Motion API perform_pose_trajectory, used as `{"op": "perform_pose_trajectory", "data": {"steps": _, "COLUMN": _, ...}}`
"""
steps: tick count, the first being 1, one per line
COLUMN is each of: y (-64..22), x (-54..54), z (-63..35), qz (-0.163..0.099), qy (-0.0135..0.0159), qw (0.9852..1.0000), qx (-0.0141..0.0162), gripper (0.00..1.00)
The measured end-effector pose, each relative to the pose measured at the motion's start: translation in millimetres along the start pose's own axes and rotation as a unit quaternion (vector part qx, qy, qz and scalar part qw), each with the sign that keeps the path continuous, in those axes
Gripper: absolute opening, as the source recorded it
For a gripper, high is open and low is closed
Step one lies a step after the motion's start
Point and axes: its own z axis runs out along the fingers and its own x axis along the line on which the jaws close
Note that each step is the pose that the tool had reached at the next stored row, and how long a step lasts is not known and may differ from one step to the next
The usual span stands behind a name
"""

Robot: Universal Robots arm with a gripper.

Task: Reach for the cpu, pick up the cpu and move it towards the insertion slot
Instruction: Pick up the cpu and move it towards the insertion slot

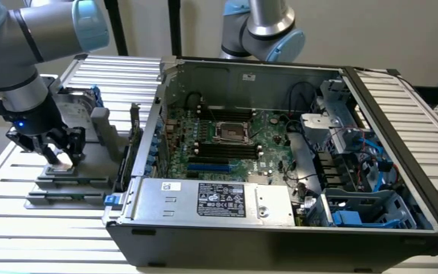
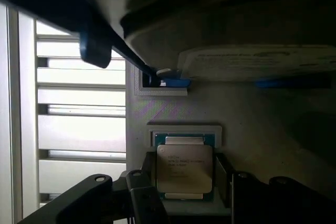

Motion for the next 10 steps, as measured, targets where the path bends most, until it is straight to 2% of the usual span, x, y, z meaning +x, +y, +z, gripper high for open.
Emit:
{"op": "perform_pose_trajectory", "data": {"steps": 4, "y": 0.1, "x": 0.2, "z": -8.2, "qz": 0.000, "qy": 0.0002, "qw": 1.0000, "qx": 0.0001, "gripper": 0.54}}
{"op": "perform_pose_trajectory", "data": {"steps": 10, "y": 0.5, "x": 0.3, "z": -29.2, "qz": 0.000, "qy": 0.0003, "qw": 1.0000, "qx": 0.0002, "gripper": 0.54}}
